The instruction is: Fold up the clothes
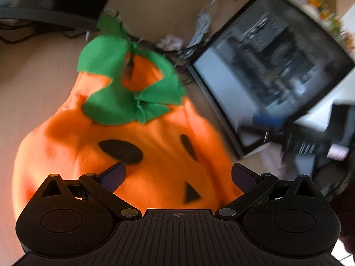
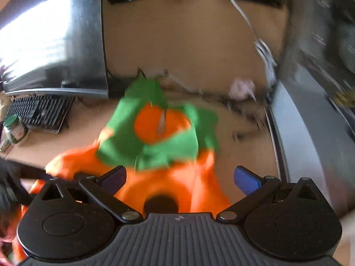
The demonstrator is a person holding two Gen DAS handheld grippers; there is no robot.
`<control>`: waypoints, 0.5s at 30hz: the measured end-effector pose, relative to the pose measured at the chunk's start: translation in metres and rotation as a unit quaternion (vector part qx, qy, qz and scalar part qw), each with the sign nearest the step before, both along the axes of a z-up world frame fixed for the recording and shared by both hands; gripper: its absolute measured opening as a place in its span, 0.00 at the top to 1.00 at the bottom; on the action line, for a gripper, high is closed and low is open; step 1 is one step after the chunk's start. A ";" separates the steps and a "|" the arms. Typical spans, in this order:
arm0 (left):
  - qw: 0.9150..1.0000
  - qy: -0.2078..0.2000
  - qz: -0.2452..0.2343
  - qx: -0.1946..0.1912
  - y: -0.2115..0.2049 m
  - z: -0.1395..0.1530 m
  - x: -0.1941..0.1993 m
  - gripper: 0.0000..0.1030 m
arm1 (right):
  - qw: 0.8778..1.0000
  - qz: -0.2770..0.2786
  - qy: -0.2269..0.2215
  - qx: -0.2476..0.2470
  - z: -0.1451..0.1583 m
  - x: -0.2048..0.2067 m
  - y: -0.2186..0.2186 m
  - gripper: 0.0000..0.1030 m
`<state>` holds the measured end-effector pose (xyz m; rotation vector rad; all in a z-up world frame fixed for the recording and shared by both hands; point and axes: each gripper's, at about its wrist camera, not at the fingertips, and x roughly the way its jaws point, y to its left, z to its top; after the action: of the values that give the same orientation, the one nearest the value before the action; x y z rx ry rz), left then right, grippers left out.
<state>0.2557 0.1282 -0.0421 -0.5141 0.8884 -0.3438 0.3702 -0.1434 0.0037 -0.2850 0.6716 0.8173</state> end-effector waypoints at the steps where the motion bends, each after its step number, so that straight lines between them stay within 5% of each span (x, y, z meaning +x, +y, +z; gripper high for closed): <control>1: 1.000 0.025 0.011 0.007 -0.003 -0.008 0.005 0.00 | 1.000 0.001 0.010 0.001 -0.011 0.008 0.011 0.00; 3: 0.998 0.058 0.024 0.014 -0.006 -0.021 0.011 0.00 | 0.998 0.030 0.044 0.019 -0.031 0.020 0.024 0.10; 7: 0.998 0.045 0.020 0.035 -0.013 -0.023 0.006 0.00 | 0.991 0.053 0.113 0.051 -0.054 0.043 0.035 0.27; 9: 0.998 0.047 0.025 0.035 -0.014 -0.023 0.004 0.00 | 0.986 0.060 0.148 0.044 -0.064 0.050 0.046 0.47; 15: 0.998 0.042 0.018 0.039 -0.017 -0.022 0.004 0.00 | 0.977 0.107 0.179 0.036 -0.081 0.062 0.069 0.46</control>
<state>0.2597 0.1113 -0.0639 -0.4751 0.9690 -0.2559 0.4323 -0.0746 -0.0769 -0.1450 0.9575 1.1115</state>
